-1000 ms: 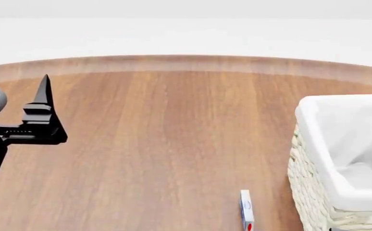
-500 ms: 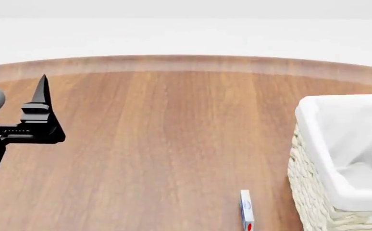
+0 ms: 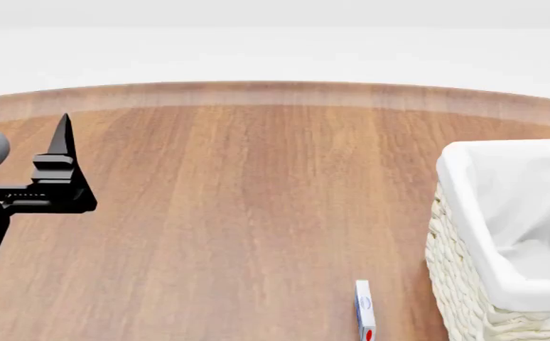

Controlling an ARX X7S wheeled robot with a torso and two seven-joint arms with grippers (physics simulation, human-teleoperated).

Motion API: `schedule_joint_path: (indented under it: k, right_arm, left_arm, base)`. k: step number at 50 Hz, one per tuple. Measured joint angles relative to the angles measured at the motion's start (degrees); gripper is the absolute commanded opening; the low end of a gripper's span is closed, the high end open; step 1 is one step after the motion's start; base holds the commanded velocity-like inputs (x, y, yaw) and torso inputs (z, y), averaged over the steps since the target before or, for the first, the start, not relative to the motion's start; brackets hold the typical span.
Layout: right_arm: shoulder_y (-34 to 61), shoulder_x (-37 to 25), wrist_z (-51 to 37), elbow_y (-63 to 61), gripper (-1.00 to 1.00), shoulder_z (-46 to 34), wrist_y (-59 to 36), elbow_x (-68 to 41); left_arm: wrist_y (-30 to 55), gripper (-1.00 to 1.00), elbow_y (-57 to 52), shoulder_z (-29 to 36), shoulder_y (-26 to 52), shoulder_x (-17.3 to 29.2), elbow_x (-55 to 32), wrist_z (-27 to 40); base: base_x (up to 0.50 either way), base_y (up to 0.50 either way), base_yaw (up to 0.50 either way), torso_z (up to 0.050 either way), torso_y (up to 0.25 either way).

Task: Pick up the alphabet soup and the cream cheese box, and put them in the basket.

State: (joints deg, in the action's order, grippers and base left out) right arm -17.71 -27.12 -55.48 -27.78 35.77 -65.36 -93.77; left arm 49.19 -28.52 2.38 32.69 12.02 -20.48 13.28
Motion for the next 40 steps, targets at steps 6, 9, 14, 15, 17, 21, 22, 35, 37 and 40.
schedule_joint_path:
  k: [6, 9, 14, 15, 17, 21, 22, 35, 37, 40]
  right_arm:
    - [-0.86, 0.45, -0.33, -0.33, 1.00, 1.76, 1.29, 0.38]
    - [-1.25, 0.62, -0.42, -0.53, 1.00, 2.51, 1.82, 0.54]
    - [-1.67, 0.73, -0.73, -0.92, 1.00, 3.37, 2.44, 0.50]
    - [-1.74, 0.74, -0.79, -1.00, 1.00, 3.52, 2.55, 0.50]
    - [-1.95, 0.76, -0.91, -1.15, 1.00, 3.91, 2.79, 0.48]
    - [-2.51, 0.87, -1.26, -1.41, 1.00, 4.88, 3.36, 0.56]
    - [-2.65, 0.92, -1.33, -1.45, 1.00, 5.11, 3.50, 0.61]
    - [-4.38, 1.61, -2.43, -1.14, 1.00, 7.02, 4.86, 1.65]
    - [-4.63, 1.76, -2.51, -1.06, 1.00, 7.24, 5.06, 1.93]
    - [-4.94, 1.92, -2.61, -0.94, 1.00, 7.50, 5.32, 2.32]
  left_arm:
    - [-0.24, 1.00, 0.21, 0.14, -0.10, 0.10, -0.10, 0.12]
    - [-0.31, 1.00, 0.27, 0.21, -0.14, 0.15, -0.16, 0.19]
    - [-0.42, 1.00, 0.34, 0.29, -0.17, 0.24, -0.29, 0.29]
    - [-0.47, 1.00, 0.37, 0.32, -0.19, 0.26, -0.31, 0.31]
    - [-0.58, 1.00, 0.47, 0.37, -0.23, 0.30, -0.33, 0.33]
    - [-0.74, 1.00, 0.67, 0.43, -0.24, 0.39, -0.41, 0.37]
    - [-0.77, 1.00, 0.71, 0.45, -0.24, 0.41, -0.43, 0.39]
    - [-0.96, 1.00, 0.97, 0.71, -0.24, 0.66, -0.78, 0.66]
    - [-1.05, 1.00, 1.07, 0.80, -0.27, 0.69, -0.79, 0.69]
    - [-1.18, 1.00, 1.20, 0.91, -0.30, 0.73, -0.82, 0.74]
  base:
    - [0.00, 0.00, 0.00, 0.000, 0.000]
    - [0.00, 0.00, 0.00, 0.000, 0.000]
    - [0.00, 0.00, 0.00, 0.000, 0.000]
    - [0.00, 0.00, 0.00, 0.000, 0.000]
    - [0.00, 0.00, 0.00, 0.000, 0.000]
    - [0.00, 0.00, 0.00, 0.000, 0.000]
    - [0.00, 0.00, 0.00, 0.000, 0.000]
    - [0.00, 0.00, 0.00, 0.000, 0.000]
    - [0.00, 0.00, 0.00, 0.000, 0.000]
    - [0.00, 0.00, 0.00, 0.000, 0.000]
